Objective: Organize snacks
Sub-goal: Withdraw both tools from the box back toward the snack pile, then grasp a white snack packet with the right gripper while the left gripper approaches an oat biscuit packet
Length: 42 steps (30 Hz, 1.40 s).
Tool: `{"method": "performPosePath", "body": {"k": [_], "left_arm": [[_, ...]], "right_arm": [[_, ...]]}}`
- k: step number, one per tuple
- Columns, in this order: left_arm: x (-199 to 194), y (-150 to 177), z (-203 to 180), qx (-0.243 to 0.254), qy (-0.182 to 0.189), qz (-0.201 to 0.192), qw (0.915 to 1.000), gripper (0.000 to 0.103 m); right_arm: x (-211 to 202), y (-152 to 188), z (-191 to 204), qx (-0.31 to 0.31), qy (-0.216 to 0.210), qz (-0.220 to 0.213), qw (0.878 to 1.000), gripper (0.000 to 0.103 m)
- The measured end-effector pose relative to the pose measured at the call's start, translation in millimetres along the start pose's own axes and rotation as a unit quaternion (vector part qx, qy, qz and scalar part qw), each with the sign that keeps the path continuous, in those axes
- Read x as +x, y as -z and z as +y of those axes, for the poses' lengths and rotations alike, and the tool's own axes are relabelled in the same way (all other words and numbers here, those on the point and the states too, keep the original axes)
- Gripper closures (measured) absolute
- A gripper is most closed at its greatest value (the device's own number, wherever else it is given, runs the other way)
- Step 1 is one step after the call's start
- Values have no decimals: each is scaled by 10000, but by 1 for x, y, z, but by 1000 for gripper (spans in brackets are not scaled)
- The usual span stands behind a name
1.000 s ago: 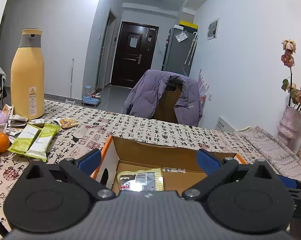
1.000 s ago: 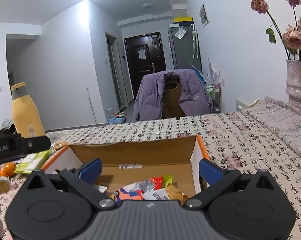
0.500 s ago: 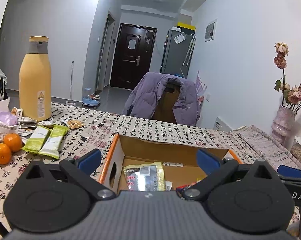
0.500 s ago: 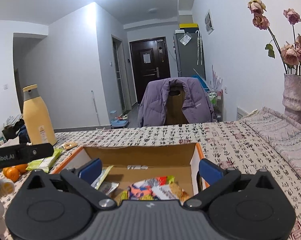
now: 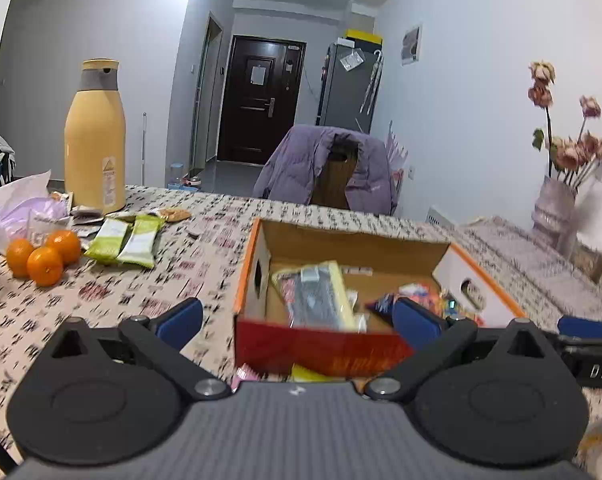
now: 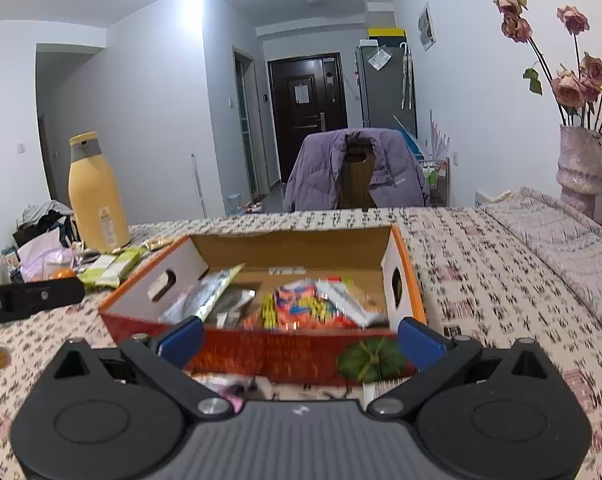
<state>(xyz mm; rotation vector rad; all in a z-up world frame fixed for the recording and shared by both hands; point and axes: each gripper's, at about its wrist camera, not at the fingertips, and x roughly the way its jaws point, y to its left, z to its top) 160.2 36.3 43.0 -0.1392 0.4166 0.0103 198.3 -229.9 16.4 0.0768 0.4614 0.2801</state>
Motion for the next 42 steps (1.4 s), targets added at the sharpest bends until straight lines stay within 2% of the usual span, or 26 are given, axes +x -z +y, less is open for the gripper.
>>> {"method": "performPosePath", "body": {"k": [7,17,29,42], "left_arm": [[-19,35,12,-10,20,217,9998,0],[-38,68,25,-9,60,359,9993,0],[-41,73,27,12,-18,415,9991,0],[-46,77,25,52,-97,576,9983,0]], "right_arm": [[-15,28,0,107,-169,241,9995,0],[-30,56,8,67,-183,409,9990,0],[-29,76,14,-35,-60,699,9975,0],[-22,90,40,-317,73,926,9952,0]]}}
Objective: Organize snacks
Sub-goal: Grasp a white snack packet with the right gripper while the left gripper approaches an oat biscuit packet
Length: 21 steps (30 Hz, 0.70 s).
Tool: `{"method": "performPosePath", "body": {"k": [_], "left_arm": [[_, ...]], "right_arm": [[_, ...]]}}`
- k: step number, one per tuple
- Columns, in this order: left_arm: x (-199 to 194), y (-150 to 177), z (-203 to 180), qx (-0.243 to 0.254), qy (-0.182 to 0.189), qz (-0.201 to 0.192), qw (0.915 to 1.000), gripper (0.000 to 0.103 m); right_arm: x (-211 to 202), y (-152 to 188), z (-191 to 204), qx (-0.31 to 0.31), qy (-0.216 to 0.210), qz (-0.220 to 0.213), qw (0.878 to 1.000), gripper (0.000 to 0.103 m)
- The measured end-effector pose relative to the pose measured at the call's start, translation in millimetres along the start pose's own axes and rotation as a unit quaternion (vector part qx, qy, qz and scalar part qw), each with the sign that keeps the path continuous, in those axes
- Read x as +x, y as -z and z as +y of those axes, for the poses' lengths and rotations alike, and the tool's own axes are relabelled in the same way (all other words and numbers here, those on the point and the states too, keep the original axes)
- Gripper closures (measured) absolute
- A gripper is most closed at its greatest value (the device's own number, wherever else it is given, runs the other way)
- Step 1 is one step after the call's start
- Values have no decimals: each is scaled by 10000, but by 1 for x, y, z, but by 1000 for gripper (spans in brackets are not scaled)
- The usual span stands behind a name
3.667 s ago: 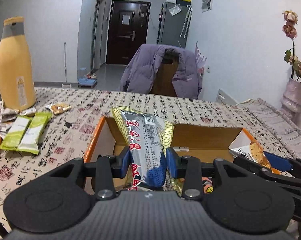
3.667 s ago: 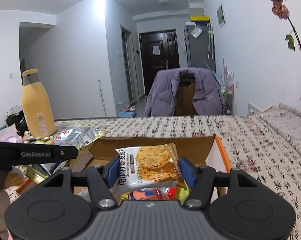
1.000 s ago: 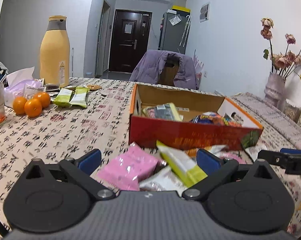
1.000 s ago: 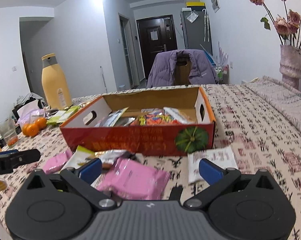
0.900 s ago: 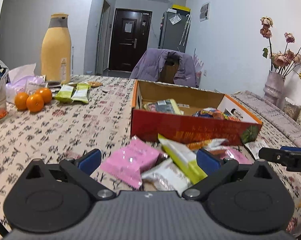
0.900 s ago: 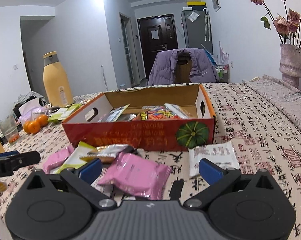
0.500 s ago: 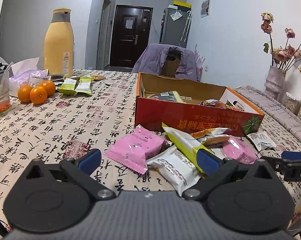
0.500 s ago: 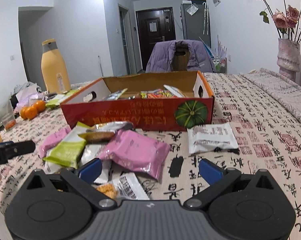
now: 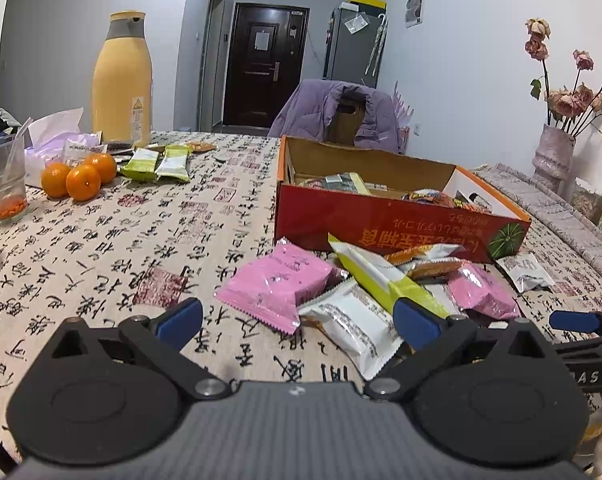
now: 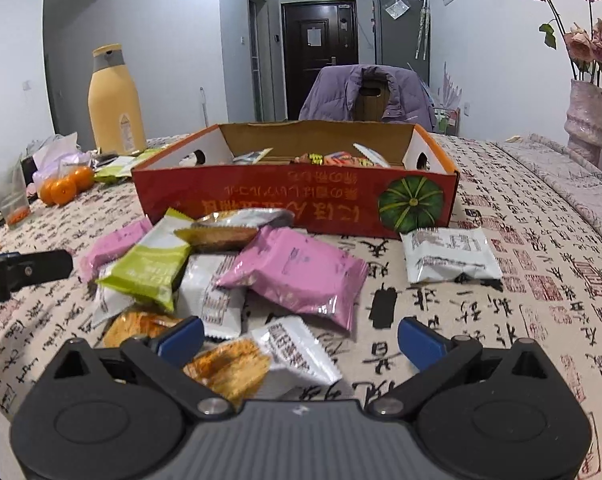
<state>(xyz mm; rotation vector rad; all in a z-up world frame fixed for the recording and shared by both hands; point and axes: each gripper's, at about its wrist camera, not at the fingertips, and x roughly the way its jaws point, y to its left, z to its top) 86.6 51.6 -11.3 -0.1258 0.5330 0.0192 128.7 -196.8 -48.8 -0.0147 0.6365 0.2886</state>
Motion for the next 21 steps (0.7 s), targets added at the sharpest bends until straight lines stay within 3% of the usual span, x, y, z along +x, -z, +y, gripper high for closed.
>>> {"method": "performPosePath", "body": {"k": [13,16,18,21], "left_arm": [[-4,8,-2,36,5,136,9999,0],[-4,9,-2,9,-1,185,9998,0],[-5,10,-2,17,-8,186,9998,0],[-8,10,-3,42,-24,168,9998,0]], "right_arm": [[4,23,18,-143,139,-125,9997,3],[1,24,20,-159,69,-212,9996,13],[-2,26,21,-174,26,-290,9994,31],[-7,26,15,3,-81,-382,9992,46]]}}
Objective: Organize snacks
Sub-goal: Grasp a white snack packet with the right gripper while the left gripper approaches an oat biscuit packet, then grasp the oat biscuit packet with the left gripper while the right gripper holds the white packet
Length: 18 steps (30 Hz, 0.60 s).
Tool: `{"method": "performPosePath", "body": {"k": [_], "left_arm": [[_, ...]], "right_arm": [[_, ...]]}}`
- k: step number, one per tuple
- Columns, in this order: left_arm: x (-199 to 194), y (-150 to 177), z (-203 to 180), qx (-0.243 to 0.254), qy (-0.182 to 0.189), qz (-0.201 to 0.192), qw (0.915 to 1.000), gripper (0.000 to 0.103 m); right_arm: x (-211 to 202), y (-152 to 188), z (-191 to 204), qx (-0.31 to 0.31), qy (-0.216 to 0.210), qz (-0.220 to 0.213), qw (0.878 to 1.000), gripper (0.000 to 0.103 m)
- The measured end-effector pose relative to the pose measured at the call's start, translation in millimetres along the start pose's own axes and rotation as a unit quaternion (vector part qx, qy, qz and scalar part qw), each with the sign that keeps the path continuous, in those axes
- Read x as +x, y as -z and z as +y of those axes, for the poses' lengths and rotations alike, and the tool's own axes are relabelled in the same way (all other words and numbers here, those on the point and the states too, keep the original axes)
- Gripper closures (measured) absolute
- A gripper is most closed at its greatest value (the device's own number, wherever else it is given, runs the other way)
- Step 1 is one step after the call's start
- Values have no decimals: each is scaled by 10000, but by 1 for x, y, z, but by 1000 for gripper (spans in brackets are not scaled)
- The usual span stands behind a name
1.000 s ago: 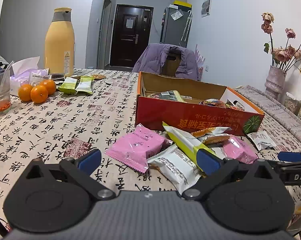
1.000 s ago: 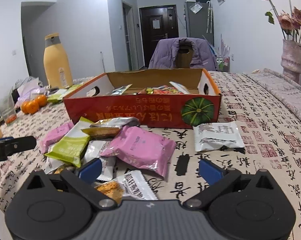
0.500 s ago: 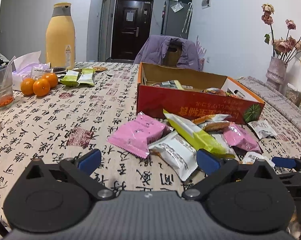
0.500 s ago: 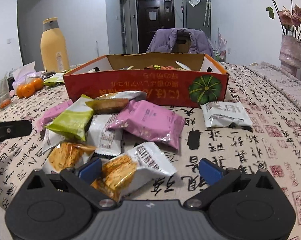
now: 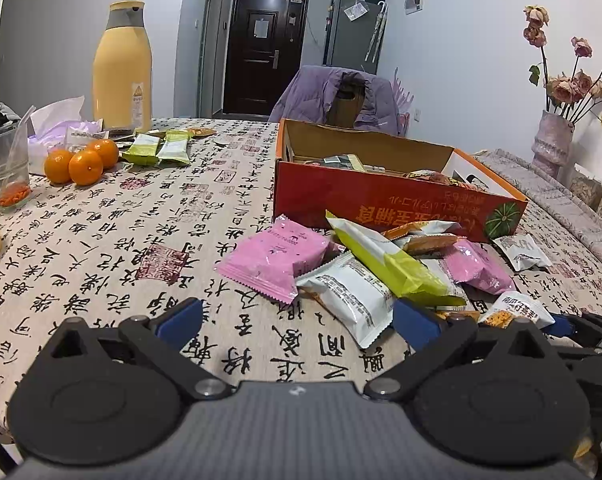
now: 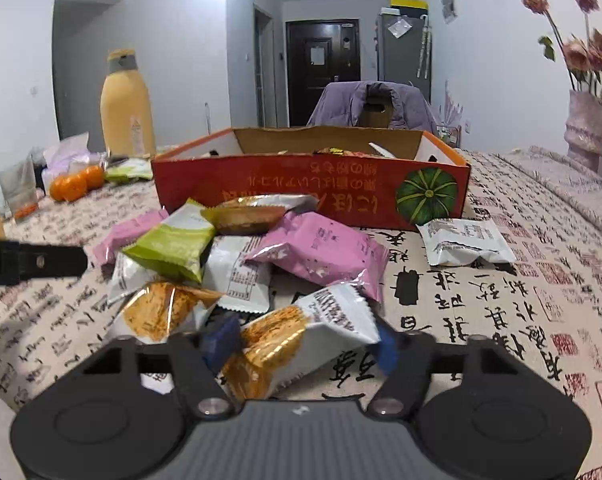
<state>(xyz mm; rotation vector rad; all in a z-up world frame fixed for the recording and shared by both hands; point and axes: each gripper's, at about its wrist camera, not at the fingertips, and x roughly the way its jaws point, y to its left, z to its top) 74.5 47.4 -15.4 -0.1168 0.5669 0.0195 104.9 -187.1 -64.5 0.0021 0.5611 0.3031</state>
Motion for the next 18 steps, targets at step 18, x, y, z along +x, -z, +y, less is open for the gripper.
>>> {"method": "performPosePath", "body": {"k": [18], "left_arm": [[-11,0,-20,90,-54,-18,9999,0]], "right_arm": [[-31,-1,-23,181,-343,-560,9977,78]]}}
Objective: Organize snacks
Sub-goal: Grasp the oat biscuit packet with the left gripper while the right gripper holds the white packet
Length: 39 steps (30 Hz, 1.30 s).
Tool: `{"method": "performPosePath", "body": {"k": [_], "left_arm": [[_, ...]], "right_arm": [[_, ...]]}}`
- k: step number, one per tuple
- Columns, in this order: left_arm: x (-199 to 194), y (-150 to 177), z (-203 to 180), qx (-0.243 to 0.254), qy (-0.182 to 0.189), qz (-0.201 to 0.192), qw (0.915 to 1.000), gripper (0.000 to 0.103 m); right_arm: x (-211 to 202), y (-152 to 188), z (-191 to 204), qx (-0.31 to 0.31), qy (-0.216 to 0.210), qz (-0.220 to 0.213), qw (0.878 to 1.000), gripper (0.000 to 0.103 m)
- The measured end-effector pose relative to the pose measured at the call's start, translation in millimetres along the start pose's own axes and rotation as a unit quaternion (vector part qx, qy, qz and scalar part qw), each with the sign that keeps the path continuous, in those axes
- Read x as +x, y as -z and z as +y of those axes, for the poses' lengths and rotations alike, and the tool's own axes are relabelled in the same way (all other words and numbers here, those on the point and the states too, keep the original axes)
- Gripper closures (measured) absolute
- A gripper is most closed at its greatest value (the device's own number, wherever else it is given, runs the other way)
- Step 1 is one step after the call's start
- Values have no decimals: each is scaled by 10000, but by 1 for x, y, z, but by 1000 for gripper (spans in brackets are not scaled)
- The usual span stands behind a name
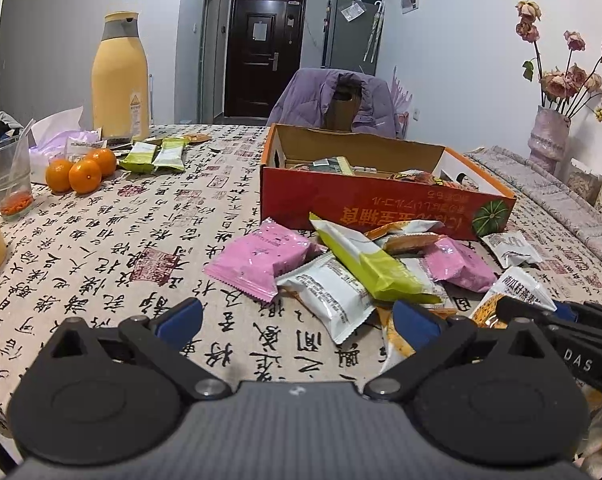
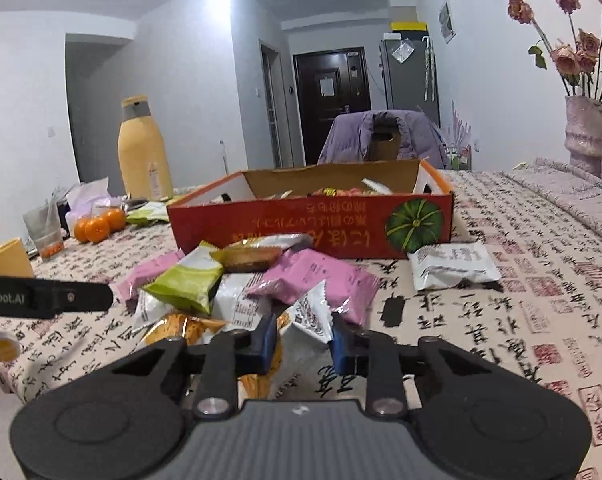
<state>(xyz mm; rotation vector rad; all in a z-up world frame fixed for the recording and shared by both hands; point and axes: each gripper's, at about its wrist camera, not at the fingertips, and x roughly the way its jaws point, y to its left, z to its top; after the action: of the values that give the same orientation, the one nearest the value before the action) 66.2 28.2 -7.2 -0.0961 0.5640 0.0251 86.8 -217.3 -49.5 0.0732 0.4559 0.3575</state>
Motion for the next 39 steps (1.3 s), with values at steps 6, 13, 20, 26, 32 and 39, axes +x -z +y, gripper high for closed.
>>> {"method": "performPosePath", "body": {"k": [6,13,20,26,32,39], "left_arm": [[4,2,-14,113,68,97,9999,0],[15,9,-37,198,224,336,9990,0],[30,15,-61,328,200,479,9981,0],[39,17,-77,426,76,509,9978,5],[45,19,-86,503,-25,553,9972,26],[44,19,-89,552,136,533,9970,54]], "right_arm": [[-13,-3,-12,135,14,-226,9997,78],[-21,-2,-26,267,-9,-346,9990,79],[-26,-1,-40,436,-51,-418,9982,79],[-28,0,-48,531,-142,-465,9974,78],[-25,1,-56,657,-167,-440,9967,79],[-25,2,-58,690,-166,-433,9965,79]]}}
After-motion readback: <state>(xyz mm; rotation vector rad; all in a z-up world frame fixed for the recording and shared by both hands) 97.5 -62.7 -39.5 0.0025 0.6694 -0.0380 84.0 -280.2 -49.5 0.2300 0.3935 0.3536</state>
